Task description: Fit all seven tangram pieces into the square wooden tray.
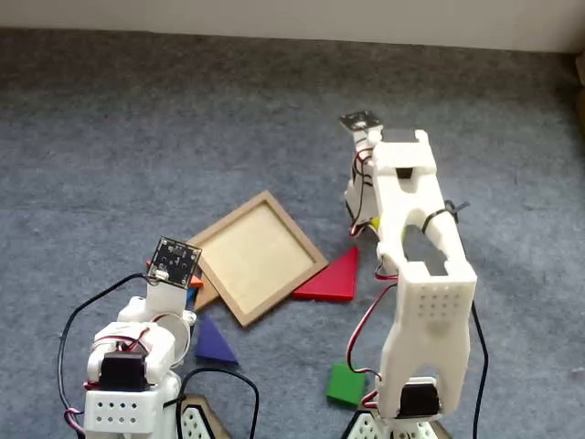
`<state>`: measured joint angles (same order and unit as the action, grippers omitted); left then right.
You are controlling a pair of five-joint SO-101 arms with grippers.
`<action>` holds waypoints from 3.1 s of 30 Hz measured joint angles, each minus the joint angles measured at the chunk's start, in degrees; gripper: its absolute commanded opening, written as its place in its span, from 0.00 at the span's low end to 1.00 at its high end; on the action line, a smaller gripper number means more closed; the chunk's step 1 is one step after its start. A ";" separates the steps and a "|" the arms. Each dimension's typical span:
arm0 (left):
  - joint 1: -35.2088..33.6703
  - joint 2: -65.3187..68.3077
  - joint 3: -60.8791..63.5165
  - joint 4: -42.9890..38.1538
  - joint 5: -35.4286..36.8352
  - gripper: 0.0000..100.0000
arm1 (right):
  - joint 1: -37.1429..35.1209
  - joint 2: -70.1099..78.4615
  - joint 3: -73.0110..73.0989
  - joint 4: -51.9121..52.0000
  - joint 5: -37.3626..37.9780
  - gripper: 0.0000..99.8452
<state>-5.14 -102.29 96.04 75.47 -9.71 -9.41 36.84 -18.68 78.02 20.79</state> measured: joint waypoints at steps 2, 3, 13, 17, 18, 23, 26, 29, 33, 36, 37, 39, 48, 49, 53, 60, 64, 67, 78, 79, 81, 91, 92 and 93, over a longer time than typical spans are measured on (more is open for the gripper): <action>0.00 0.00 0.00 0.00 0.00 0.01 | 0.00 1.49 -1.23 0.09 0.18 0.30; 0.00 0.00 0.00 0.00 0.00 0.01 | 0.00 2.11 -1.85 0.09 0.88 0.27; 0.00 0.00 0.00 0.00 0.00 0.01 | 1.76 3.52 -6.59 5.19 4.04 0.19; 0.00 0.00 0.00 0.00 0.00 0.01 | 1.85 4.13 -10.81 10.37 4.13 0.19; 0.00 0.00 0.00 0.00 0.00 0.01 | 1.85 4.40 -12.31 11.87 4.13 0.19; 0.00 0.00 0.00 0.00 0.00 0.01 | 1.76 4.40 -19.52 19.08 4.13 0.20; 0.00 0.00 0.00 0.00 0.00 0.01 | 1.76 4.40 -22.15 21.27 1.14 0.27; 0.00 0.00 0.00 0.00 0.00 0.01 | 1.76 4.40 -22.68 21.36 -2.02 0.33; 0.00 0.00 0.00 0.00 0.00 0.01 | 1.76 4.40 -21.89 21.45 -6.15 0.33; 0.00 0.00 0.00 0.00 0.00 0.01 | 1.76 4.40 -21.27 21.54 -7.91 0.33; 0.00 0.00 0.00 0.00 0.00 0.01 | 1.76 4.40 -21.27 21.54 -8.62 0.33; 0.00 0.00 0.00 0.00 0.00 0.01 | 1.76 4.40 -21.27 21.54 -9.67 0.33; 0.00 0.00 0.00 0.00 0.00 0.01 | 1.76 4.40 -21.27 21.54 -13.89 0.33; 0.00 0.00 0.00 0.00 0.00 0.01 | 1.58 4.40 -21.27 21.54 -13.98 0.33; 0.00 0.00 0.00 0.00 0.00 0.01 | 0.35 4.40 -21.27 21.54 -14.07 0.33; 0.00 0.00 0.00 0.00 0.00 0.01 | 0.26 1.14 -21.27 21.54 -14.07 0.33; 0.00 0.00 0.00 0.00 0.00 0.01 | 0.18 -4.48 -16.62 21.54 -14.07 0.33; 0.00 0.00 0.00 0.00 0.00 0.01 | 0.18 -9.93 -9.58 19.69 -14.07 0.33; 0.00 0.00 0.00 0.00 0.00 0.01 | -1.58 -26.55 26.20 -1.58 -14.07 0.33; 0.00 0.00 0.00 0.00 0.00 0.01 | -1.58 -26.64 28.57 -3.96 -14.07 0.33; 0.00 0.00 0.00 0.00 0.00 0.01 | -1.76 -26.64 31.74 -6.95 -14.07 0.33; 0.00 0.00 0.00 0.00 0.00 0.01 | 0.44 -25.93 33.76 -14.95 -14.07 0.33; 0.00 0.00 0.00 0.00 0.00 0.01 | 0.88 -24.88 33.76 -15.12 -14.07 0.33; 0.00 0.00 0.00 0.00 0.00 0.01 | 1.05 -23.56 33.76 -15.12 -14.07 0.33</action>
<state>-5.14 -102.29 96.04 75.47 -9.71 -8.35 13.27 15.08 62.90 6.73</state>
